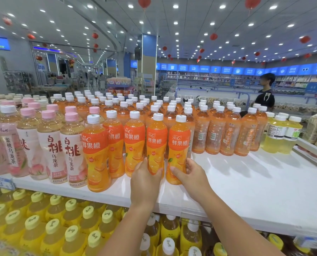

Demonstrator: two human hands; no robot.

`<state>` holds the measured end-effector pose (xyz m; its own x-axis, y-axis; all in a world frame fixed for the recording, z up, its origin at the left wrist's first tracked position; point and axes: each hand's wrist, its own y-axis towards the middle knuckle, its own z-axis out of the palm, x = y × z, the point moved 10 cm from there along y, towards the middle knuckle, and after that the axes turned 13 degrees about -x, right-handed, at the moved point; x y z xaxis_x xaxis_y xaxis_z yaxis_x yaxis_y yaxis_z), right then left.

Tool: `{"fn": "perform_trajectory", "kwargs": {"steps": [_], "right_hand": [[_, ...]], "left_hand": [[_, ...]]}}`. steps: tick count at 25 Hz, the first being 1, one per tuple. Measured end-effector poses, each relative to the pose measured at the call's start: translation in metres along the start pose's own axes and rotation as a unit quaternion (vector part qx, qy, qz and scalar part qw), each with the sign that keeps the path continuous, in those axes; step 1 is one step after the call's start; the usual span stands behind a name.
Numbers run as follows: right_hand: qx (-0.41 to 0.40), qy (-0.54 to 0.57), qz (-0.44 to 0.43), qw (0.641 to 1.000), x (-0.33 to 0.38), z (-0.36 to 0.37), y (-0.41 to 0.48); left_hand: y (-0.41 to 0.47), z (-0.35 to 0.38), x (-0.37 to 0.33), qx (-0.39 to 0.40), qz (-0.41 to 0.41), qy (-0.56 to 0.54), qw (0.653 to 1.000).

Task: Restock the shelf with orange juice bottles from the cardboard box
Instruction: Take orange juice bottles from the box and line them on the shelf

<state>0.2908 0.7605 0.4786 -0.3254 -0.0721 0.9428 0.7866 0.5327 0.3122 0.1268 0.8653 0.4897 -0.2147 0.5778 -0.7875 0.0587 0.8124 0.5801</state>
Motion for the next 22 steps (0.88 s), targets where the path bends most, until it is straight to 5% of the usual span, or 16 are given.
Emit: {"fn": "perform_trajectory", "kwargs": {"steps": [10,22], "right_hand": [[0.02,-0.013,0.033,0.999,0.0,0.003,-0.006],[-0.027,-0.136,0.058,0.989,0.017,-0.056,-0.059]], "left_hand": [[-0.004,0.002,0.006,0.047,-0.025,-0.04,0.998],[-0.064,-0.008,-0.052,0.222,-0.051,-0.135,0.964]]}}
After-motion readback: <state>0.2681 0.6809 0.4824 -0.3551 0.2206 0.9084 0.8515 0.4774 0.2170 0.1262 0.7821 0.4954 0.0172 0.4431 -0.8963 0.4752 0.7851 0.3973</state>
